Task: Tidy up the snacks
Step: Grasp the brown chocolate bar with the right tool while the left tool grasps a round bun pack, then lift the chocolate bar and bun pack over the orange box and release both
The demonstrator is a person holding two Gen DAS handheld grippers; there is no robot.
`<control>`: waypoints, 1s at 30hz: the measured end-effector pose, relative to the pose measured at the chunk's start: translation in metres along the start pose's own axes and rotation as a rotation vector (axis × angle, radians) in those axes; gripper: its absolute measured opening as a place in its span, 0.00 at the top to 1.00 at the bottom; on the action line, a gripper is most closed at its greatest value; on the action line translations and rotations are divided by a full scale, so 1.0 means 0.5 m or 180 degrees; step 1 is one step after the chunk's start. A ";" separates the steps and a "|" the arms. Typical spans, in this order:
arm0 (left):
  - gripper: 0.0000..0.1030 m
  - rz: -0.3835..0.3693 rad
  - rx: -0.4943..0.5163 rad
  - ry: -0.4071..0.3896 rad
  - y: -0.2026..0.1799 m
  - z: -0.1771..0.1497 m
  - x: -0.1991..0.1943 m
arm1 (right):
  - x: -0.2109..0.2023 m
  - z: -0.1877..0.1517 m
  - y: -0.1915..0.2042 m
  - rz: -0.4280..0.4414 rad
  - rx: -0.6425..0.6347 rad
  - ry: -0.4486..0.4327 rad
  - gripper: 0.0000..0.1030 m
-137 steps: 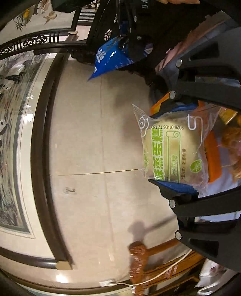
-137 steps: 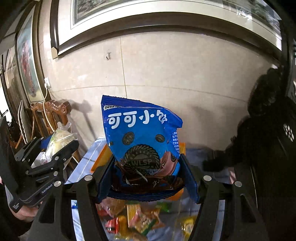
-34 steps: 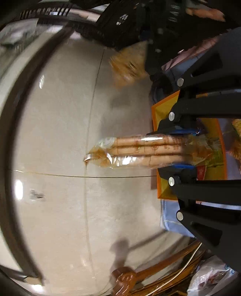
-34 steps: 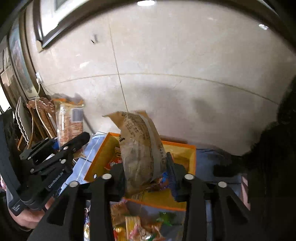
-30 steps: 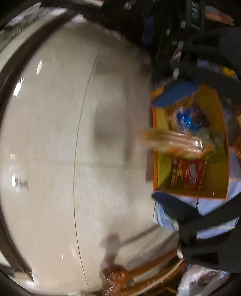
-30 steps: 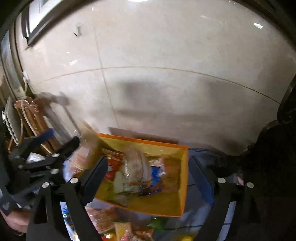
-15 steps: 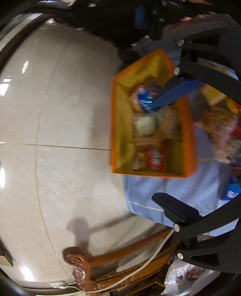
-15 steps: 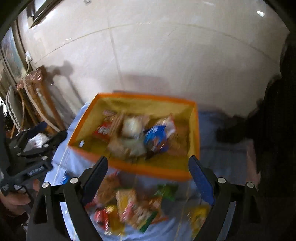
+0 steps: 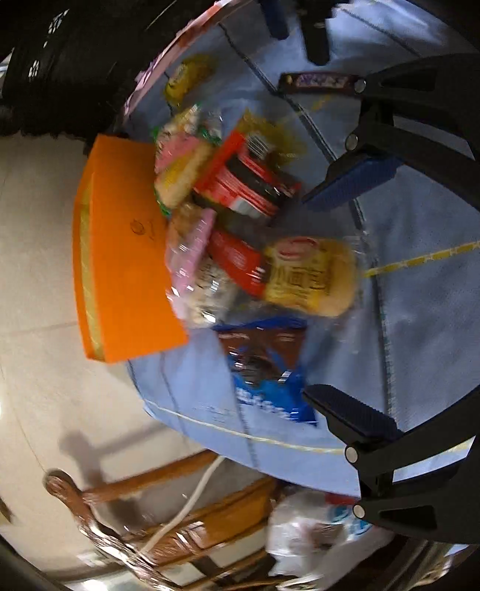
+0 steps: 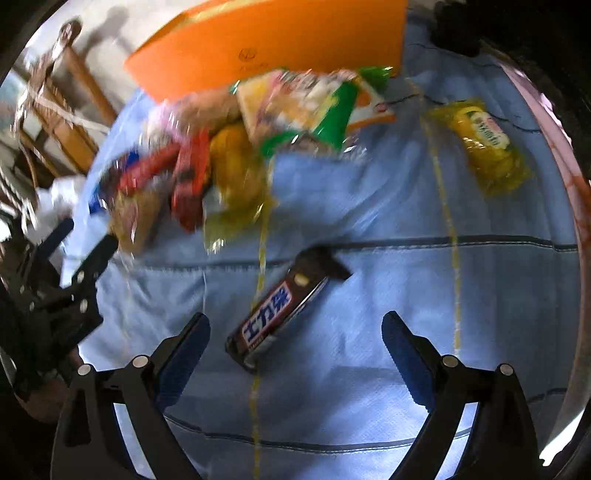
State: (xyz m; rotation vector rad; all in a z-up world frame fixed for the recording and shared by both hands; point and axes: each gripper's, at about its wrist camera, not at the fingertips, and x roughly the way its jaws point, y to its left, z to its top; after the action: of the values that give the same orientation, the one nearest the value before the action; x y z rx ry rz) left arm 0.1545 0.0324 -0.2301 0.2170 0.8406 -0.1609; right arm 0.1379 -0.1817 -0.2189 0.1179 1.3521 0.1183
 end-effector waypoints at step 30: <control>0.52 -0.0392 0.0074 -0.0312 -0.048 -0.001 -0.028 | -0.061 -0.074 0.069 -0.0008 -0.0788 -0.0437 0.77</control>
State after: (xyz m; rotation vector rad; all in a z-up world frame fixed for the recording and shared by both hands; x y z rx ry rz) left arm 0.1396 0.0101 -0.2229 0.1779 0.7549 -0.2946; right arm 0.0945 -0.1518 -0.1922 -0.0829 1.1908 0.2698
